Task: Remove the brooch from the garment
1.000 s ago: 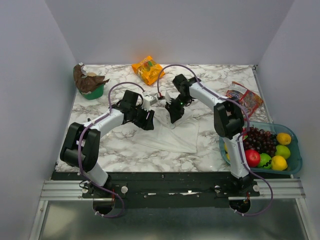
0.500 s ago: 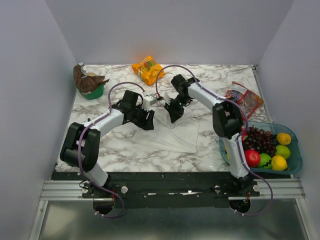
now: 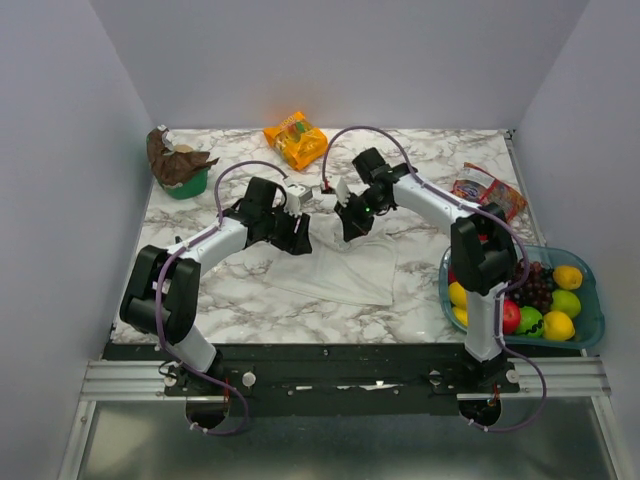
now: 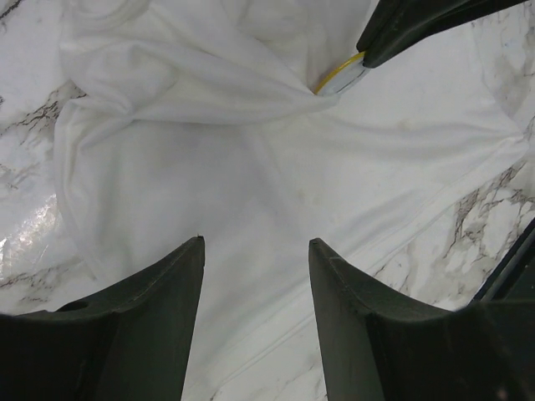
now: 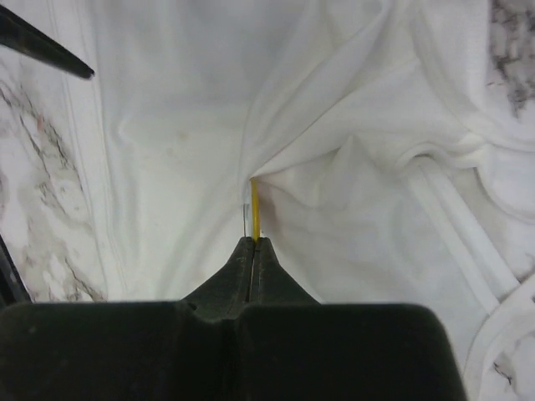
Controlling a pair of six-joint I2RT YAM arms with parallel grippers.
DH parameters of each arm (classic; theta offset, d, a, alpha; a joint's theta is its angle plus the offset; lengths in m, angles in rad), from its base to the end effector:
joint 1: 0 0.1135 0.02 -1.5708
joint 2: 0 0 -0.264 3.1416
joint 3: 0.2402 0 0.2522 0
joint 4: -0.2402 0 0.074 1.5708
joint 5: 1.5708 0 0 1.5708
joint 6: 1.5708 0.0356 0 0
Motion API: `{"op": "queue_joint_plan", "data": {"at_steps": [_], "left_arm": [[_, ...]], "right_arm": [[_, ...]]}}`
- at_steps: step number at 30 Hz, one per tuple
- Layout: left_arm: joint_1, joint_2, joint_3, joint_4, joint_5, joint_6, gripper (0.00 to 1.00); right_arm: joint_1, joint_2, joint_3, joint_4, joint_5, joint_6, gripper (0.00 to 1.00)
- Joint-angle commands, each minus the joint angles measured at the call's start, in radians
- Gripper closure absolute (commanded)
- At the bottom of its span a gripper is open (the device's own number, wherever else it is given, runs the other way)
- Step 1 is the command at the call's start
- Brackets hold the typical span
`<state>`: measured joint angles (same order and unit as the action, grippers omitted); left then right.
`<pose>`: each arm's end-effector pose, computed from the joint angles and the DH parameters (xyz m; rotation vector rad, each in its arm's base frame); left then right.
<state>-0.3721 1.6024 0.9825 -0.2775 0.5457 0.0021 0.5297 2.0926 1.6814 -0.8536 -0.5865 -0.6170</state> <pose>0.2986 -0.1364 0.2023 0.6928 2.3670 -0.8332 0.3623 0.2349 0.2006 -1.5736 2.2048 0.7980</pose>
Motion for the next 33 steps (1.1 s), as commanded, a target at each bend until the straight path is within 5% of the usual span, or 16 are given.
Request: {"op": "queue_joint_plan", "data": {"at_steps": [1,9,17,25,33], "left_arm": [[0.01,-0.007,0.022,0.096,0.008,-0.086,0.39],[0.013,0.074,0.085,0.146,-0.058,-0.148,0.39],[0.013,0.214,0.169,0.162,-0.072,-0.159,0.39],[0.013,0.264,0.16,0.201,0.072,-0.181,0.39],[0.01,0.272,0.11,0.251,0.152,-0.212,0.5]], "right_arm": [[0.01,-0.14,-0.127,0.304,0.082,0.253,0.99],[0.038,-0.27,-0.315,0.749,0.41,0.451,1.0],[0.038,-0.201,-0.256,0.844,0.491,0.605,1.0],[0.041,-0.129,-0.203,0.873,0.513,0.703,1.0],[0.042,-0.056,-0.169,0.878,0.545,0.74,1.0]]}}
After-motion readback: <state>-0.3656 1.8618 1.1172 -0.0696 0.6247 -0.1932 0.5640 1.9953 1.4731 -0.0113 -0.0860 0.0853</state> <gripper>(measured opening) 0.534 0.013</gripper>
